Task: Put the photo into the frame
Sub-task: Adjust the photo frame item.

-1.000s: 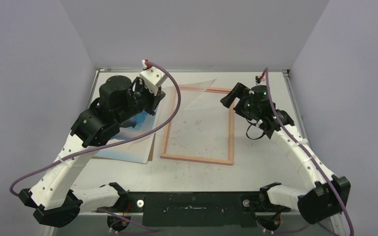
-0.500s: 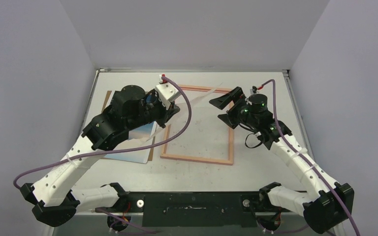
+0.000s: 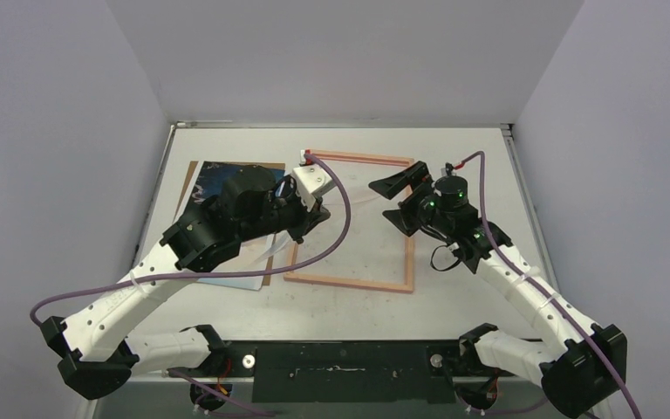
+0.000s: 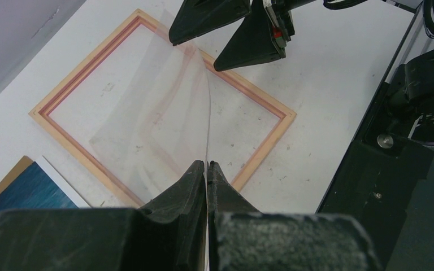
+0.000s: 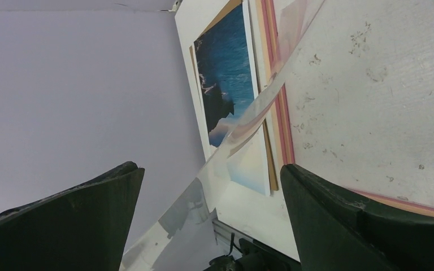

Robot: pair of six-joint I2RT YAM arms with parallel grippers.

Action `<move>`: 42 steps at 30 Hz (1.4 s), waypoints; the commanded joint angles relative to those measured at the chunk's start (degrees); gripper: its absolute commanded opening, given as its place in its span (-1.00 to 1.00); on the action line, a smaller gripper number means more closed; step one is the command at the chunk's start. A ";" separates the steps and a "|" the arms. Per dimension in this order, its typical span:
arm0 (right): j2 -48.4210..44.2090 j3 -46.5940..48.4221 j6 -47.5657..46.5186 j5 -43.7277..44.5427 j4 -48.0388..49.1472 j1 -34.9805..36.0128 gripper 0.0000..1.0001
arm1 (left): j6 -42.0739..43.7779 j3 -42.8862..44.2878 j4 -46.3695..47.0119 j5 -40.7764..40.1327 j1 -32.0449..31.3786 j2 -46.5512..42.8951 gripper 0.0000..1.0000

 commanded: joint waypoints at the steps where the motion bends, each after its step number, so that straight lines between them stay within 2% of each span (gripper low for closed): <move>1: 0.38 -0.83 0.64 1.25 2.13 0.65 0.97 | -2.04 1.11 4.28 1.33 -0.89 -0.11 -1.00; 7: 2.53 -1.44 0.46 1.54 3.08 0.63 0.80 | -3.00 1.09 3.94 0.83 -2.97 0.20 -1.00; 10: 3.23 -1.44 -0.01 1.45 3.68 0.72 0.63 | -3.09 1.19 3.35 0.77 -4.90 0.29 -1.00; 12: 3.46 -1.52 -0.17 1.37 3.70 0.78 0.45 | -2.95 1.07 3.25 0.73 -5.62 0.44 -1.00; 15: 3.46 -1.80 -0.66 1.36 3.32 0.81 0.04 | -2.89 1.09 3.19 0.97 -5.92 1.01 -1.00; 17: 3.10 -2.11 -1.47 1.33 3.05 0.71 -0.33 | -3.21 1.61 2.70 1.50 -5.99 1.69 -1.00; 18: 3.01 -2.06 -2.06 1.29 2.54 0.71 -0.47 | -4.13 2.36 1.91 1.88 -6.05 2.30 -0.78; 20: 2.94 -1.50 -3.89 1.40 0.26 0.44 -0.68 | -5.19 5.68 -2.53 3.22 -5.99 4.79 0.38; 21: 3.05 -1.03 -5.28 1.45 -1.08 0.24 -0.74 | -5.27 7.86 -5.35 2.83 -5.87 6.42 0.72; 23: 3.84 0.36 -9.17 0.67 -3.58 0.05 -0.77 | -5.36 12.06 -10.48 3.47 -3.85 8.98 0.91; 25: 5.83 3.03 -14.56 -0.75 -6.98 -0.04 -0.80 | -5.80 14.07 -13.23 8.68 2.10 10.12 0.96; 27: 8.20 6.21 -20.41 -1.33 -11.88 0.39 -0.83 | -5.98 13.96 -14.70 15.87 11.64 10.49 0.93; 31: 11.43 8.87 -28.20 -2.17 -15.93 0.80 -0.89 | -5.80 11.67 -15.74 23.31 22.89 11.40 0.93; 37: 13.26 10.91 -34.75 -0.06 -18.97 0.82 -0.89 | -5.47 8.00 -12.17 26.50 30.71 13.98 0.93; 41: 11.98 12.72 -37.66 2.49 -20.25 0.68 -0.89 | -5.83 3.12 -5.17 26.30 34.87 17.91 1.00; 42: 11.47 13.11 -38.39 3.10 -20.56 0.59 -0.89 | -6.53 2.31 -3.27 26.73 36.01 19.12 0.89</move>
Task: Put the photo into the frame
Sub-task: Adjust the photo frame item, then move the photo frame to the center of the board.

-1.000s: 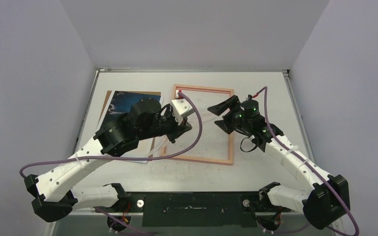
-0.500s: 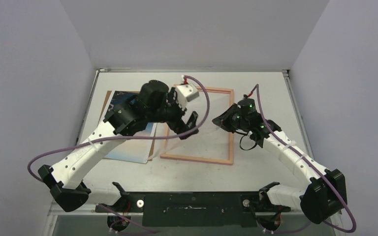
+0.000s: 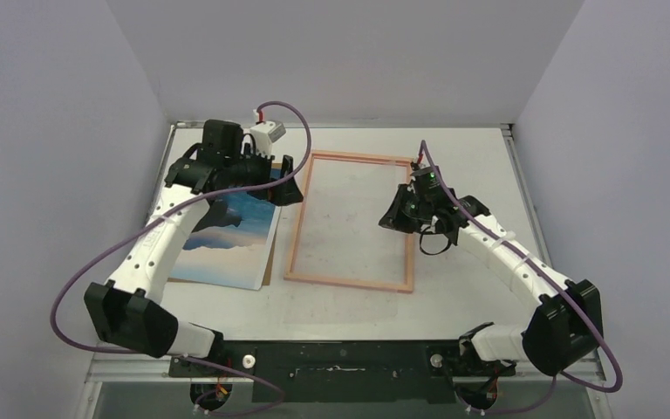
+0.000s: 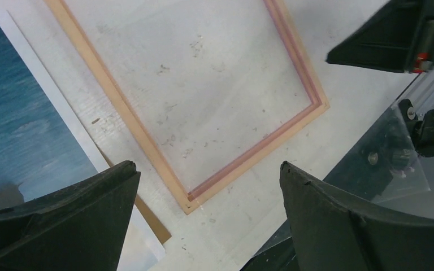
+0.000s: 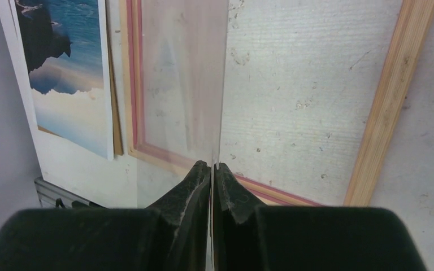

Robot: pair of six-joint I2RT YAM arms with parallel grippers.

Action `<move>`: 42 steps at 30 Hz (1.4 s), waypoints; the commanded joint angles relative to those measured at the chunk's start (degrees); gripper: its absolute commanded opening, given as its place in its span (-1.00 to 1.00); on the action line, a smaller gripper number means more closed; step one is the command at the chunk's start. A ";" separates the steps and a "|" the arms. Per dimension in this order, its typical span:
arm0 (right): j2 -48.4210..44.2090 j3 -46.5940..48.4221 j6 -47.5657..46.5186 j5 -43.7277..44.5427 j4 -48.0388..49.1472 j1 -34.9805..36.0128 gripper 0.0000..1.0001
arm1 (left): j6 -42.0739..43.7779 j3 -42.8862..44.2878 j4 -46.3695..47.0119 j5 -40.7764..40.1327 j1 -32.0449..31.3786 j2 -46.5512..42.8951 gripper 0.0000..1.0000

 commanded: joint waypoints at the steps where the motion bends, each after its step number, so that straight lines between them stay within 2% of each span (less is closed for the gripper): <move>1: -2.51 4.50 -6.40 3.89 -1.55 -0.28 -0.89 | -1.41 -4.46 9.78 2.92 4.13 5.58 0.83; 3: -3.60 5.00 -7.72 3.50 -1.01 -1.25 -0.89 | -3.16 -5.87 13.61 3.41 5.10 8.06 0.72; 6: -5.64 4.86 -8.86 1.93 2.12 -2.69 -0.89 | -6.21 -9.88 22.01 5.04 5.69 10.77 0.45; 10: -7.04 7.64 -10.42 1.20 2.32 -5.52 -0.89 | -8.72 -13.90 30.43 2.24 5.46 14.07 0.30; 18: -9.15 12.83 -13.71 -0.10 2.84 -8.66 -0.89 | -8.96 -14.23 33.52 -7.27 4.51 22.76 -0.06; 28: -7.86 19.66 -14.15 -3.99 0.73 -10.77 -0.88 | -8.16 -12.29 35.17 -12.65 1.25 30.03 -0.06; 31: -7.35 20.84 -14.30 -4.22 -0.19 -11.40 -0.85 | -7.18 -13.16 36.01 -14.39 0.67 30.46 -0.13; 39: -6.14 21.48 -13.65 -5.89 -0.50 -13.49 -0.85 | -6.28 -18.28 37.76 -14.03 -0.59 28.02 -0.68; 42: -5.59 21.48 -12.42 -7.34 0.43 -14.07 -0.86 | -6.37 -21.26 37.97 -13.38 -1.64 26.37 -0.79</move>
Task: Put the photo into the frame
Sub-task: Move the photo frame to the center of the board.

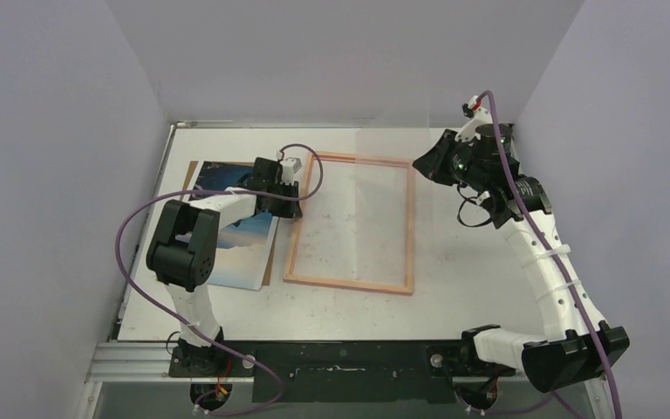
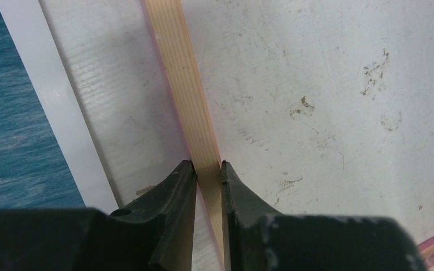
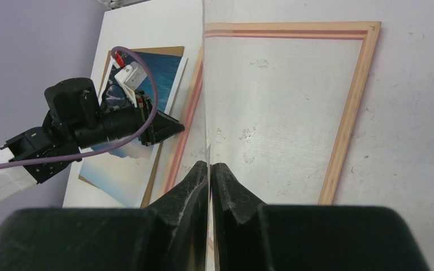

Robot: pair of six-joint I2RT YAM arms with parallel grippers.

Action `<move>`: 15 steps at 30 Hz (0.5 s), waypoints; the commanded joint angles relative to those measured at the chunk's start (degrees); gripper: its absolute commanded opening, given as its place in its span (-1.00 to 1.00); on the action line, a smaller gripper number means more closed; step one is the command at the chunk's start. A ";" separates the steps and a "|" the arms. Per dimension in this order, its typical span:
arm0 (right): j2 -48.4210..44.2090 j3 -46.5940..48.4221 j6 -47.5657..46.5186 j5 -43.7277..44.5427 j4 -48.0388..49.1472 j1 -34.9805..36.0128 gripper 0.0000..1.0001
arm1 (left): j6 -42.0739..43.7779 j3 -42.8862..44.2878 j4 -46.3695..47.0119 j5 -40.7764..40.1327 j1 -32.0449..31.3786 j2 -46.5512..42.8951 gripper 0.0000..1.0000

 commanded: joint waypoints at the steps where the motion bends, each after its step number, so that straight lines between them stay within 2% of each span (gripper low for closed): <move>1: 0.65 2.48 1.80 -2.87 3.51 -0.96 -0.86 | 1.04 -4.50 0.92 0.26 -1.88 -3.49 -0.80; 8: 1.18 1.39 3.04 -4.82 5.25 -1.57 -0.85 | -5.39 -12.36 0.46 0.72 -2.94 -9.09 -0.85; 15: 1.24 -2.47 6.21 -6.78 8.44 -1.76 -0.85 | -14.17 -16.63 1.85 0.04 -2.24 -11.76 -0.91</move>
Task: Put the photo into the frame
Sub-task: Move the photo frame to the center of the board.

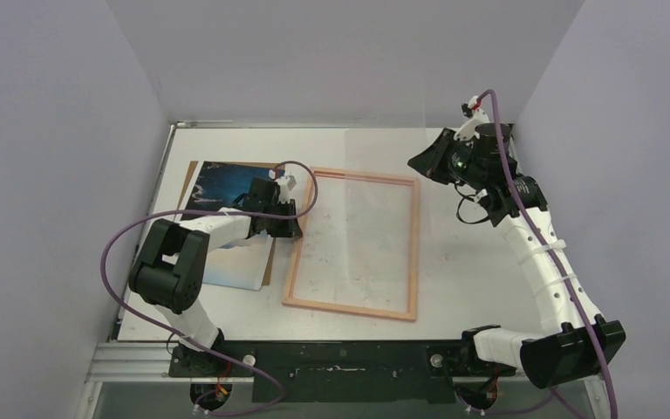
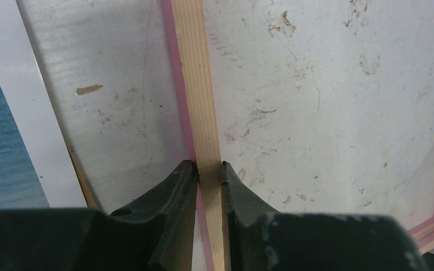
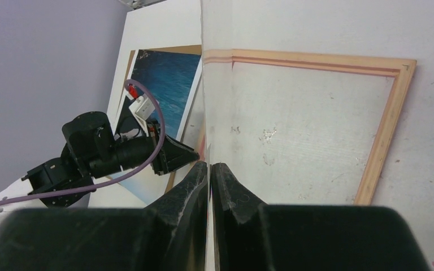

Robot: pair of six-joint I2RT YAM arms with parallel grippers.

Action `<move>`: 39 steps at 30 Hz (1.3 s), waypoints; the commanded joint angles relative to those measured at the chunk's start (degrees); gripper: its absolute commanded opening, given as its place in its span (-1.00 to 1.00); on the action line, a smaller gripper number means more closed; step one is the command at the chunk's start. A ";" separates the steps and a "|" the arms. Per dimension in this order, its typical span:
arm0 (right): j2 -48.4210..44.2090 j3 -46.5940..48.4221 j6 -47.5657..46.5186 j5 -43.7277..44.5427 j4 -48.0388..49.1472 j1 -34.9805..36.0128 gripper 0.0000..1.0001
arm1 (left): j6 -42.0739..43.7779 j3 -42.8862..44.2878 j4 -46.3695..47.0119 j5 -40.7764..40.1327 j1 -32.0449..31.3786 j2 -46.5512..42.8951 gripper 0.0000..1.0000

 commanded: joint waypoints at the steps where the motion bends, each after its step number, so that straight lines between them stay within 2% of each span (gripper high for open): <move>1: -0.44 -1.99 3.07 -2.06 5.80 -0.29 -0.85 | -6.97 -2.59 -0.78 -0.17 0.34 -1.40 -0.92; 8: -1.62 -3.79 3.91 -1.42 6.48 -0.30 -0.87 | -14.23 -0.59 0.44 -3.54 1.45 1.36 -1.00; 19: -2.63 -4.90 3.40 -0.16 6.17 -0.56 -0.87 | -19.08 4.45 3.48 -9.69 2.53 6.45 -1.00; 26: -0.87 -6.06 5.72 -1.94 10.14 -0.55 -0.87 | -21.89 -0.47 4.86 -5.94 1.84 1.32 -1.00; 34: 2.18 -6.02 8.40 -3.68 14.43 -0.56 -0.88 | -22.17 -1.44 -0.02 1.73 3.24 -2.03 -1.00; 35: 2.39 -6.40 9.00 -4.17 15.36 -0.54 -0.88 | -21.57 -1.13 -0.16 2.55 3.45 -2.14 -0.98; 37: 2.93 -7.25 10.37 -5.34 17.85 -0.56 -0.88 | -19.22 0.63 -1.80 2.93 4.05 -2.49 -0.81; 39: 3.22 -7.88 11.61 -6.14 19.25 -0.55 -0.88 | -17.69 2.26 -2.03 4.51 5.30 -3.42 -0.51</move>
